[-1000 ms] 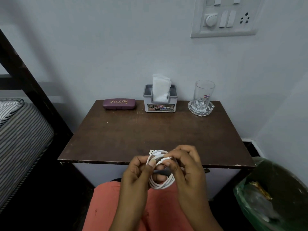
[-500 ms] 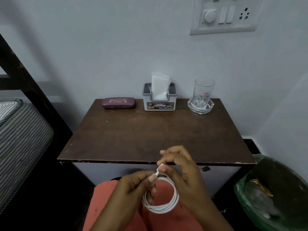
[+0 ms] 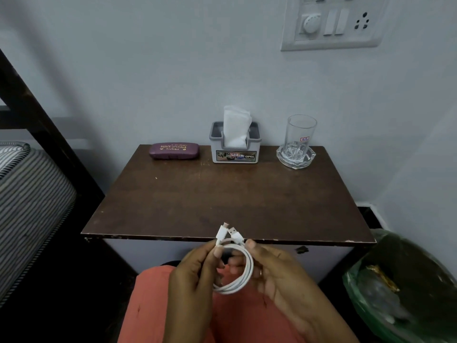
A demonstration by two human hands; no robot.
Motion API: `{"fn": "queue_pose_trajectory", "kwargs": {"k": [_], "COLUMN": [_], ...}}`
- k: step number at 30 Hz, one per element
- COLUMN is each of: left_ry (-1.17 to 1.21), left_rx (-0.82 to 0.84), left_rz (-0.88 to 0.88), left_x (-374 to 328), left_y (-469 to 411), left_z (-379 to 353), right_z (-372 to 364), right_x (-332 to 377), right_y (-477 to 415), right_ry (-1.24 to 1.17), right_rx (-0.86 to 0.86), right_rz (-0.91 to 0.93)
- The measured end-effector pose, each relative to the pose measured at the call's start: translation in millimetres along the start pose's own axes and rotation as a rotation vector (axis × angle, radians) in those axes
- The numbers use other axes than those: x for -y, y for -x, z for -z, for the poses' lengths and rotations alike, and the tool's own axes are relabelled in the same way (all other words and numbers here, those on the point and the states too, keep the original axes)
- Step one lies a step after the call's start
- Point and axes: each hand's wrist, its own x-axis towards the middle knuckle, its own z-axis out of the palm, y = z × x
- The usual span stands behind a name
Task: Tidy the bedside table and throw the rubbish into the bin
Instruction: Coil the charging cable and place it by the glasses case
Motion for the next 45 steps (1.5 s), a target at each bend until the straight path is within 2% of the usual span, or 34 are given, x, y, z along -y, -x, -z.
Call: {"fn": "queue_pose_trajectory", "kwargs": {"k": [2,8,12,15,19,22,26,30,33,40,45], "left_ry": [0.011,-0.014,0.046,0.031,-0.111,-0.153,0.000,0.185,0.266,0.202,0.106], "left_rx": [-0.035,-0.056,-0.122,-0.131,-0.055,0.051,0.152,0.143,0.190,0.245,0.179], "left_rz": [-0.017,-0.074,0.026,0.067,0.018,0.013,0.097,0.246,0.356,0.375,0.347], "left_x": [4,5,5,2,8,4,-12,-13,-14,-7,20], "left_y": [2,5,2,0,-1,-2,-8,-19,-25,-52,-110], "left_z": [-3,0,0,1,0,-2,-2,0,1,0,-16], "right_z": [-1,-8,-4,-4,-2,-3,4,1,-3,0,9], "right_x": [0,-9,-13,-14,-18,-21,-21,-24,-20,-8,11], "right_y": [0,-4,-6,-4,-11,-15,-18,-21,-24,-51,-109], "right_ry": [-0.181,-0.518,-0.615,-0.398,0.171,0.451,0.504,0.469,0.450,0.577,0.676], "right_rx": [0.009,-0.014,-0.056,-0.092,-0.243,-0.205,-0.223,-0.153,-0.186,-0.164,-0.299], "right_rz": [-0.019,-0.094,-0.023,0.133,0.340,0.430,0.494,0.536,0.614,0.619,0.607]}}
